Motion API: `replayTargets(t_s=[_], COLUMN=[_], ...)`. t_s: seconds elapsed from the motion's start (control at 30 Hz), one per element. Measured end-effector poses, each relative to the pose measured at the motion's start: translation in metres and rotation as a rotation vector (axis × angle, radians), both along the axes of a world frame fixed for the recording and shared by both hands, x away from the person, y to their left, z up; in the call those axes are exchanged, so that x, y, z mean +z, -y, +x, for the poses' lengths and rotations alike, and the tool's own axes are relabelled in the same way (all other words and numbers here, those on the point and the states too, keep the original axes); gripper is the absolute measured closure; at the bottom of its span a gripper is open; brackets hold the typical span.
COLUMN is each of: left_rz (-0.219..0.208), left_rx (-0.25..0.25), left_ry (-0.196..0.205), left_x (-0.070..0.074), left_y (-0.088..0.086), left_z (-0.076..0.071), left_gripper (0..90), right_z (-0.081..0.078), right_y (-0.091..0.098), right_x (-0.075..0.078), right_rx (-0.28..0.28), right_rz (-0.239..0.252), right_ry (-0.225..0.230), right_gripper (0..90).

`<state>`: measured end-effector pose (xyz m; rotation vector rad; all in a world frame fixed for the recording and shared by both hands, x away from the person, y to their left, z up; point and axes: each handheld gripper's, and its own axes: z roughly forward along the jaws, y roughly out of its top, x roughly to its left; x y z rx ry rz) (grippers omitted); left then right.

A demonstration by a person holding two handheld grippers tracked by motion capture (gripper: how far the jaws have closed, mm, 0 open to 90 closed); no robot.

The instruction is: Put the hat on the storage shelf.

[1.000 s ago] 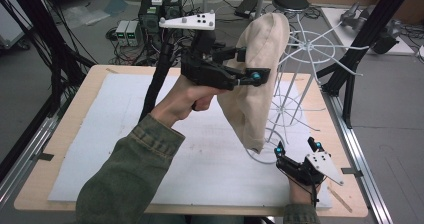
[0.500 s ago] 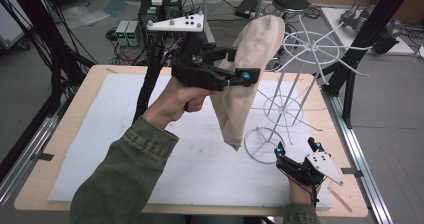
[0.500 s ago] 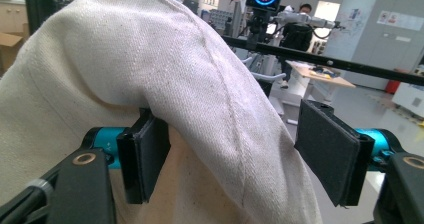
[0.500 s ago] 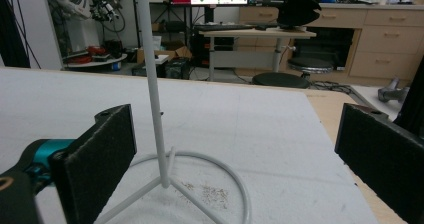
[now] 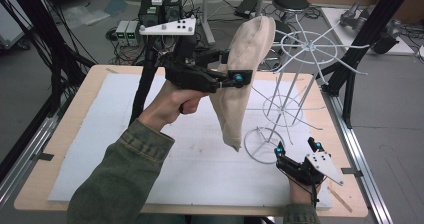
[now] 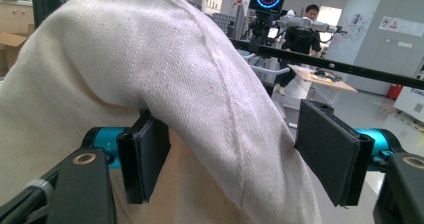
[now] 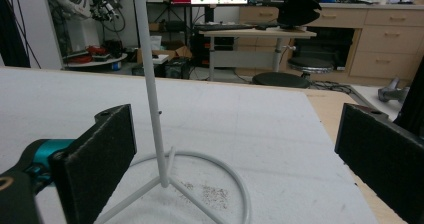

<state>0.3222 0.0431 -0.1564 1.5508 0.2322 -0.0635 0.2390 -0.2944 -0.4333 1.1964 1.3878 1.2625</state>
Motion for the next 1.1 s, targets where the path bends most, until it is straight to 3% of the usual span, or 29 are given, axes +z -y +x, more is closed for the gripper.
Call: replayTargets(t_s=[0.43, 1.1], left_rz=[-0.032, -0.042], left_rx=[0.042, 0.213], left_ry=[-0.023, -0.01], left_x=[-0.016, -0.047], left_y=[-0.024, -0.084], left_z=[0.004, -0.001], left_gripper=[30.3, 29.9], right_z=[0.0, 0.0], right_y=[-0.001, -0.001], right_x=[0.0, 0.0], right_rx=[-0.002, -0.002], right_rz=[0.001, -0.002], right_ry=[-0.006, -0.008], right_gripper=[2.0, 2.0])
